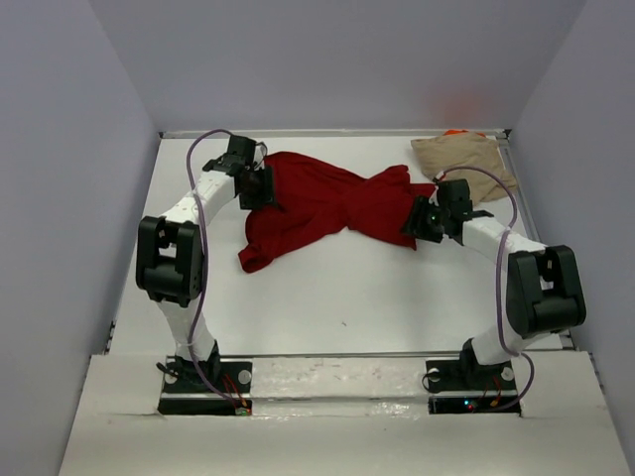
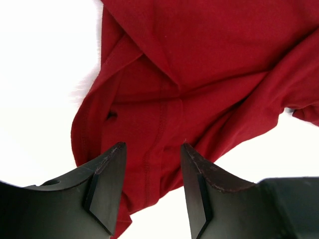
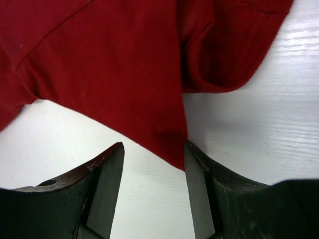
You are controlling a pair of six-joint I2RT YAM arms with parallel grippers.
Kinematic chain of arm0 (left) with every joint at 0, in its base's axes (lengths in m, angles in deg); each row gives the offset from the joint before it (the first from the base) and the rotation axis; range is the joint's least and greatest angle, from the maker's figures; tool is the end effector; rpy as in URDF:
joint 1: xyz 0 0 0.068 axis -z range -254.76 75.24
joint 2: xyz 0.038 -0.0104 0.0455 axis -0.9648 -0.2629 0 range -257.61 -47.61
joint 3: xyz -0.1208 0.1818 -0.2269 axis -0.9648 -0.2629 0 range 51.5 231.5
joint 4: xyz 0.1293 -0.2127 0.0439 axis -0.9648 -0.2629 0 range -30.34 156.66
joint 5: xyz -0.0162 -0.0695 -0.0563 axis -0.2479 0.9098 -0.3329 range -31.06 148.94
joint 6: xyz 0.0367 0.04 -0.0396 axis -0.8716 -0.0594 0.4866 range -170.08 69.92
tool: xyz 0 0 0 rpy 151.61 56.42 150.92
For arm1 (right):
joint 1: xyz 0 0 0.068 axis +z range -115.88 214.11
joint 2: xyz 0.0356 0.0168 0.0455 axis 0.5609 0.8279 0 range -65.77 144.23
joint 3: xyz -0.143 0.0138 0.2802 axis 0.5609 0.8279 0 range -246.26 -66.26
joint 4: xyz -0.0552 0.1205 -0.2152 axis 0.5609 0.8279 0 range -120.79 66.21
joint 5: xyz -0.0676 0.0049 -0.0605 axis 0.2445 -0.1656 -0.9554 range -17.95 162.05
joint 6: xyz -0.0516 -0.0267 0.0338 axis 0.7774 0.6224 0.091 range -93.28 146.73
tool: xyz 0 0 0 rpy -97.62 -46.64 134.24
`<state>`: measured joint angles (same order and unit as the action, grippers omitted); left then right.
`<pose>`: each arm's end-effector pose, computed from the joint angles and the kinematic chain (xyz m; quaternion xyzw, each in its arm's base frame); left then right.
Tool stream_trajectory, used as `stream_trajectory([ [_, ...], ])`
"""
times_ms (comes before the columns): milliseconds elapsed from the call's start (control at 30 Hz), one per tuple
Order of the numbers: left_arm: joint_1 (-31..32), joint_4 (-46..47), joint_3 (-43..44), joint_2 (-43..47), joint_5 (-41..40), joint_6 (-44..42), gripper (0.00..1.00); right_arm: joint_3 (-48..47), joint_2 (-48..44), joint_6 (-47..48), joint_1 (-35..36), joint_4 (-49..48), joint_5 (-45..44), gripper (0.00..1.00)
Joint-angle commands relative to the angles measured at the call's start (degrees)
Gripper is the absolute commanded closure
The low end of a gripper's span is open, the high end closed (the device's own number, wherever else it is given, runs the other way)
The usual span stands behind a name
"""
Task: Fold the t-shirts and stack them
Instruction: Flatten the tshirt out
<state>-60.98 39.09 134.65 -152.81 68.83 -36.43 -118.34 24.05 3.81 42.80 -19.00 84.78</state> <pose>0.4094 -0.1098 0.2805 0.0308 0.9350 -0.1602 0.3149 0.3186 0.0606 0.2278 0.0774 0.9301 0.1937 0.3024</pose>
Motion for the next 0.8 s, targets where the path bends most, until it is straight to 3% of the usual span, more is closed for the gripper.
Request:
stream_trajectory([
  [0, -0.3, 1.0, -1.2, 1.9, 3.8, -0.3, 0.43, 0.6, -1.7, 0.6, -1.7, -3.2, 1.0, 0.43],
  [533, 0.0, 0.5, -0.3, 0.4, 4.0, -0.3, 0.43, 3.2, -1.9, -1.1, -2.3, -4.7, 3.4, 0.45],
  [767, 3.0, -1.2, -1.8, 1.9, -2.9, -0.5, 0.43, 2.7, -0.4, -0.9, -2.3, -5.2, 4.7, 0.46],
])
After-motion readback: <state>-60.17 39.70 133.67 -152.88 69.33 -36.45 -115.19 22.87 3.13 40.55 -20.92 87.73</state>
